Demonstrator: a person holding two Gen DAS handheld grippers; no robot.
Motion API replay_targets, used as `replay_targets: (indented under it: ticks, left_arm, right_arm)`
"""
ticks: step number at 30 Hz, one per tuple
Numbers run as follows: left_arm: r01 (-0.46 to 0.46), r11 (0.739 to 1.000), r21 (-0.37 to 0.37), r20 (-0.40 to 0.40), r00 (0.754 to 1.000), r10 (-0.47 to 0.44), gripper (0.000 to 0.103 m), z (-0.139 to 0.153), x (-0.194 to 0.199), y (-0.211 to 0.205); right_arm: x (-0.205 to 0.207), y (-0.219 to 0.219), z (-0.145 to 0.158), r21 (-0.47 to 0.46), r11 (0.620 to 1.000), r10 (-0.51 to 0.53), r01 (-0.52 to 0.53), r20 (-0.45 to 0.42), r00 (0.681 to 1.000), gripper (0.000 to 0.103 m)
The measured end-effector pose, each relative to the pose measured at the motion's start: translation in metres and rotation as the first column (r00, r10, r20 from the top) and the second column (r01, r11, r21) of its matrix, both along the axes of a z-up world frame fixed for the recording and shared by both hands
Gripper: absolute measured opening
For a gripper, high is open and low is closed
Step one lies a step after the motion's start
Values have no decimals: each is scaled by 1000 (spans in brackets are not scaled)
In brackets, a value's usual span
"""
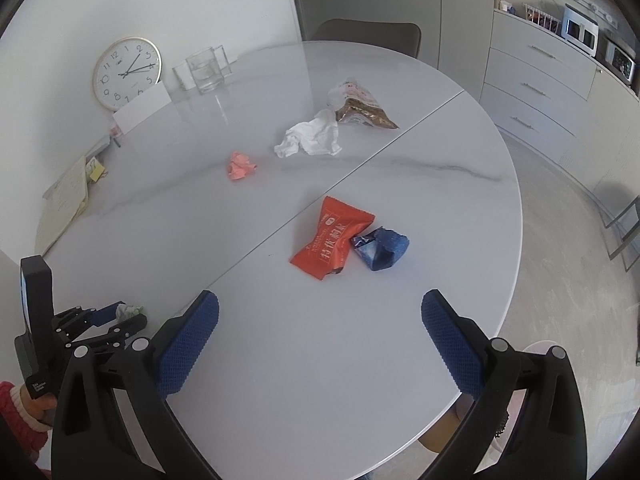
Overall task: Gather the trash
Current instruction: 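Grasp the small white crumpled tissue with the left tool, then grasp the blue packet with the right tool while the left tool holds the tissue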
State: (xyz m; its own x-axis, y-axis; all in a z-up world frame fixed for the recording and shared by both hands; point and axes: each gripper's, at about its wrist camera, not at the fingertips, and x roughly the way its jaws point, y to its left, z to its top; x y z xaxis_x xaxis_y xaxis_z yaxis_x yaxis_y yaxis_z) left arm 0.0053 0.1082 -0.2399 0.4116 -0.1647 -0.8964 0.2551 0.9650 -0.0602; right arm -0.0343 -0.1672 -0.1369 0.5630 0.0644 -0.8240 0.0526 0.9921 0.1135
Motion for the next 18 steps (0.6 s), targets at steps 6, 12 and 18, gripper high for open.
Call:
replay_targets:
  ticks: [6,12,18]
  left_arm:
    - [-9,1000,-19,-20,1000,8,27,8,6,0]
    - [39,997,-65,-1,999,-39,27,38,13,-24]
    - [88,988,-129,7,996,-88,27,57,16,-62]
  right_arm:
    - [8,-13,-6,-1,1000,-3,3,-13,1000,101]
    - [29,-33,-26,4,997,74,-74,-23,997,101]
    - [64,-55,-53,6,947,320,-321,-96,943,90]
